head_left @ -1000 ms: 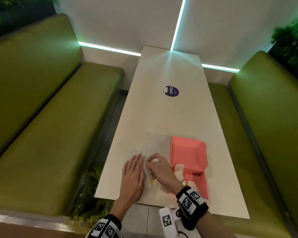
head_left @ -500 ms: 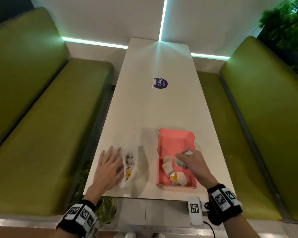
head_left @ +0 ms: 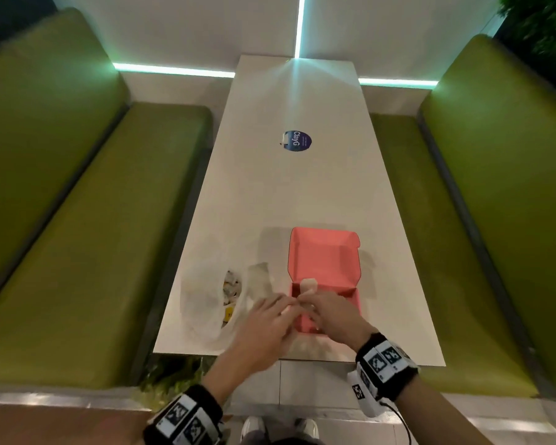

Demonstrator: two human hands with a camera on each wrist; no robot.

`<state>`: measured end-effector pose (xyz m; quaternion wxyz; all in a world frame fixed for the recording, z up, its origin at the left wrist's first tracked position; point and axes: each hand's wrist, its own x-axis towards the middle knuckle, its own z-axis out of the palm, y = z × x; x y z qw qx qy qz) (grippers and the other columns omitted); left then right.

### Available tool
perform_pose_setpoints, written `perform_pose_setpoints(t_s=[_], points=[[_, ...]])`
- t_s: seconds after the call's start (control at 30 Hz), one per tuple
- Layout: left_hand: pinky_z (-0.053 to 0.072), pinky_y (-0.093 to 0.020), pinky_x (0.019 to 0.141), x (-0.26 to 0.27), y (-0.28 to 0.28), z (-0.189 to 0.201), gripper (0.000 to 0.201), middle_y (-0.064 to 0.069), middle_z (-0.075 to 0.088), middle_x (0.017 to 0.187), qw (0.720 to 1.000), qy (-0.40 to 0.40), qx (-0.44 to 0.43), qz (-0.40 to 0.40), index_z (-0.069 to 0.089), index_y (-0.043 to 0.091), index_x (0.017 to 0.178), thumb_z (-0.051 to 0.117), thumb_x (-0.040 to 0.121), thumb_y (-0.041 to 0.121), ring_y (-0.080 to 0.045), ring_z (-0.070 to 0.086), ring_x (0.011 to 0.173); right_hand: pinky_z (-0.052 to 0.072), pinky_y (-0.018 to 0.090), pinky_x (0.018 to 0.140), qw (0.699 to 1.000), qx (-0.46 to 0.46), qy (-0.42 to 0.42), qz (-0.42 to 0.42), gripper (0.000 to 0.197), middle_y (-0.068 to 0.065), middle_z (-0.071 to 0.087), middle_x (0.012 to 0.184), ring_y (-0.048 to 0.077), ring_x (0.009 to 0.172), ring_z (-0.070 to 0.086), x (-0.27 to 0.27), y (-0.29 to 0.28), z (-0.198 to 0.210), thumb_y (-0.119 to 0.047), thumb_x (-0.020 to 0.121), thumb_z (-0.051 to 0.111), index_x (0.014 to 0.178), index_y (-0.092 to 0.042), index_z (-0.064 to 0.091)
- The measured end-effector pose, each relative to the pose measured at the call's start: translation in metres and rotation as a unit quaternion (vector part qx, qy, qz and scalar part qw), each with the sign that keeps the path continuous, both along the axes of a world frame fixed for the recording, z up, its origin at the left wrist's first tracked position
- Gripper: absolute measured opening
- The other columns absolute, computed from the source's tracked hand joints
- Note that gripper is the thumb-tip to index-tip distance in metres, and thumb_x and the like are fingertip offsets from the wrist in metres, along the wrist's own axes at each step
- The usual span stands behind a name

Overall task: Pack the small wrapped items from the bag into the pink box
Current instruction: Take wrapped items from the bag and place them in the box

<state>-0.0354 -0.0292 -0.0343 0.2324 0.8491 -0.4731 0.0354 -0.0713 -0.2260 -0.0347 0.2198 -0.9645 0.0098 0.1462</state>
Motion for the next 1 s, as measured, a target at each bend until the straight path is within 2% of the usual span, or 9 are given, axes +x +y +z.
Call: perform_pose_setpoints(t_s=[0.13, 0.23, 0.33, 0.47, 0.53, 0.63, 0.8, 0.93, 1.0], points=[[0.05, -0.036, 0.093, -0.011, -0.022, -0.032, 0.039, 0.009, 0.064, 0.117, 0.989, 0.034, 0.146, -0.019, 0.064, 0.027, 0.112, 0.034, 0.09, 0.038, -0.018, 0.053, 0.119, 0.053, 0.036, 0.075, 0.998, -0.036, -0.002, 0.049, 0.025, 0.002, 0.062, 0.12, 0.023, 0.097, 0.064, -0.001, -0.004, -0.005, -0.021, 0.1, 0.045, 0.122, -0.019, 0.059], [0.054, -0.036, 0.081, -0.009, -0.025, -0.041, 0.033, 0.011, 0.066, 0.102, 0.988, 0.005, 0.155, -0.017, 0.069, 0.03, 0.1, 0.039, 0.09, 0.038, -0.018, 0.057, 0.108, 0.053, 0.035, 0.074, 0.998, -0.054, -0.017, 0.038, 0.028, 0.002, 0.056, 0.127, 0.023, 0.097, 0.063, -0.005, -0.01, -0.006, -0.018, 0.101, 0.046, 0.126, -0.018, 0.056], [0.055, -0.037, 0.077, -0.01, -0.026, -0.045, 0.031, 0.01, 0.065, 0.098, 0.99, -0.018, 0.14, -0.007, 0.071, 0.029, 0.093, 0.041, 0.09, 0.038, -0.019, 0.058, 0.105, 0.051, 0.039, 0.076, 0.997, -0.074, 0.002, 0.019, 0.026, 0.004, 0.057, 0.12, 0.025, 0.097, 0.062, -0.008, -0.02, -0.007, -0.017, 0.101, 0.041, 0.123, -0.021, 0.056], [0.054, -0.039, 0.082, -0.011, -0.025, -0.048, 0.032, 0.008, 0.064, 0.103, 0.991, -0.012, 0.131, 0.0, 0.07, 0.027, 0.096, 0.041, 0.095, 0.038, -0.02, 0.056, 0.111, 0.043, 0.037, 0.067, 0.996, -0.08, 0.029, -0.013, 0.019, 0.001, 0.059, 0.107, 0.026, 0.092, 0.061, -0.013, -0.029, -0.002, -0.011, 0.098, 0.043, 0.092, -0.026, 0.053], [0.053, -0.039, 0.084, -0.012, -0.024, -0.048, 0.032, 0.009, 0.064, 0.105, 0.992, -0.011, 0.128, 0.003, 0.07, 0.028, 0.097, 0.04, 0.095, 0.04, -0.02, 0.054, 0.112, 0.045, 0.037, 0.068, 0.996, -0.071, 0.024, -0.04, 0.02, 0.003, 0.059, 0.101, 0.026, 0.087, 0.06, -0.012, -0.03, 0.004, -0.017, 0.099, 0.043, 0.085, -0.021, 0.056], [0.054, -0.038, 0.082, -0.013, -0.025, -0.047, 0.032, 0.009, 0.064, 0.103, 0.993, -0.012, 0.118, 0.006, 0.071, 0.028, 0.094, 0.042, 0.093, 0.039, -0.02, 0.055, 0.109, 0.05, 0.038, 0.076, 0.995, -0.038, -0.027, -0.09, 0.02, 0.003, 0.061, 0.1, 0.025, 0.089, 0.061, -0.004, -0.029, 0.005, -0.027, 0.1, 0.047, 0.103, -0.019, 0.066], [0.055, -0.036, 0.08, -0.014, -0.025, -0.048, 0.032, 0.009, 0.063, 0.101, 0.994, -0.002, 0.109, 0.012, 0.073, 0.029, 0.096, 0.043, 0.089, 0.039, -0.018, 0.052, 0.106, 0.048, 0.036, 0.083, 0.986, 0.043, -0.097, -0.132, 0.032, 0.003, 0.061, 0.11, 0.02, 0.097, 0.058, 0.011, -0.017, 0.0, -0.027, 0.099, 0.05, 0.128, -0.018, 0.06], [0.055, -0.036, 0.083, -0.013, -0.025, -0.037, 0.029, 0.006, 0.062, 0.109, 0.998, 0.02, 0.064, 0.015, 0.068, 0.022, 0.1, 0.047, 0.088, 0.039, -0.016, 0.052, 0.105, 0.043, 0.025, 0.075, 0.982, 0.069, -0.104, -0.142, 0.016, -0.006, 0.05, 0.097, 0.009, 0.08, 0.051, 0.015, -0.01, -0.003, -0.032, 0.097, 0.056, 0.094, -0.019, 0.066], [0.053, -0.033, 0.088, -0.008, -0.029, -0.024, 0.031, 0.003, 0.061, 0.117, 0.998, 0.052, 0.01, 0.04, 0.063, 0.02, 0.112, 0.048, 0.09, 0.038, -0.017, 0.054, 0.107, 0.046, 0.023, 0.076, 0.977, 0.097, -0.097, -0.161, 0.014, -0.005, 0.048, 0.097, 0.009, 0.081, 0.051, 0.014, -0.011, 0.0, -0.031, 0.095, 0.061, 0.093, -0.017, 0.064]])
